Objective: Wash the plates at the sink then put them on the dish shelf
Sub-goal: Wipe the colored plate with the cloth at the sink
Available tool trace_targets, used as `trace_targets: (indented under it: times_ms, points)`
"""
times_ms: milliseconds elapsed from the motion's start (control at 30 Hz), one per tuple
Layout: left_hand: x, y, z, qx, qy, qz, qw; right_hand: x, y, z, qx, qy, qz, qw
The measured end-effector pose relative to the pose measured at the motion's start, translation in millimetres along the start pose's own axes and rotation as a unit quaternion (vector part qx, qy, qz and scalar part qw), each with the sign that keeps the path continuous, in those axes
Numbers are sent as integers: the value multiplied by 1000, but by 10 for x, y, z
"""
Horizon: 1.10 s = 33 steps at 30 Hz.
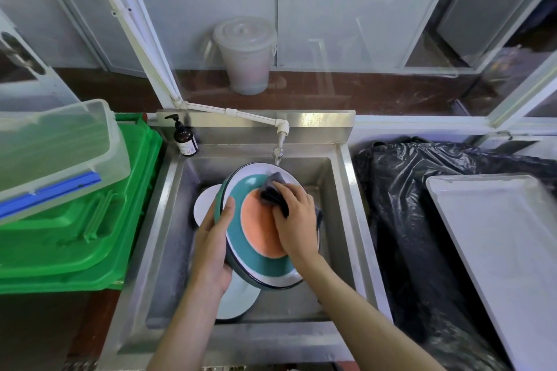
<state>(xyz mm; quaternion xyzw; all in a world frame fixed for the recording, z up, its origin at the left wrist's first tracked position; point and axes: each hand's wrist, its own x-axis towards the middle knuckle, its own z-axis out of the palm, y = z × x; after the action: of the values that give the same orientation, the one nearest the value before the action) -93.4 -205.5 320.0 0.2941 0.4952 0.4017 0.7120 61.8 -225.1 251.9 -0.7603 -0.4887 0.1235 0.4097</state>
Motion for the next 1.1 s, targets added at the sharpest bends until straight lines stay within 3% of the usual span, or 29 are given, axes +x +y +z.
trace_targets:
  times_ms: [67, 133, 333, 400, 500, 600, 833, 967, 1100]
  points:
    - [30, 32, -8, -3, 17, 9, 1000, -151, 85, -12, -51, -9, 33, 998]
    - [63, 44, -19, 0, 31, 20, 999, -384, 88, -43, -63, -26, 9, 998]
    - [72, -37, -15, -13, 28, -11, 999, -525, -187, -87, 35, -95, -186, 977]
    - [46, -49, 18, -14, 6, -15, 1000, -289, -202, -31, 45, -74, -155, 984]
    - [10, -12, 77, 6, -16, -11, 1000, 0, 9, 13, 33, -32, -31, 998]
    - [50, 3, 70, 23, -10, 2, 1000, -143, 182, 7, 25, -40, 32, 998]
    - [92, 3, 30, 12, -3, -21, 1000, -519, 30, 107, 25, -77, -112, 990]
    - [17, 39, 82, 24, -16, -9, 1000, -103, 71, 68, 15, -59, -71, 996]
    - [-48, 97, 86, 35, -33, -10, 999, 132, 61, 43, -62, -7, -107, 992]
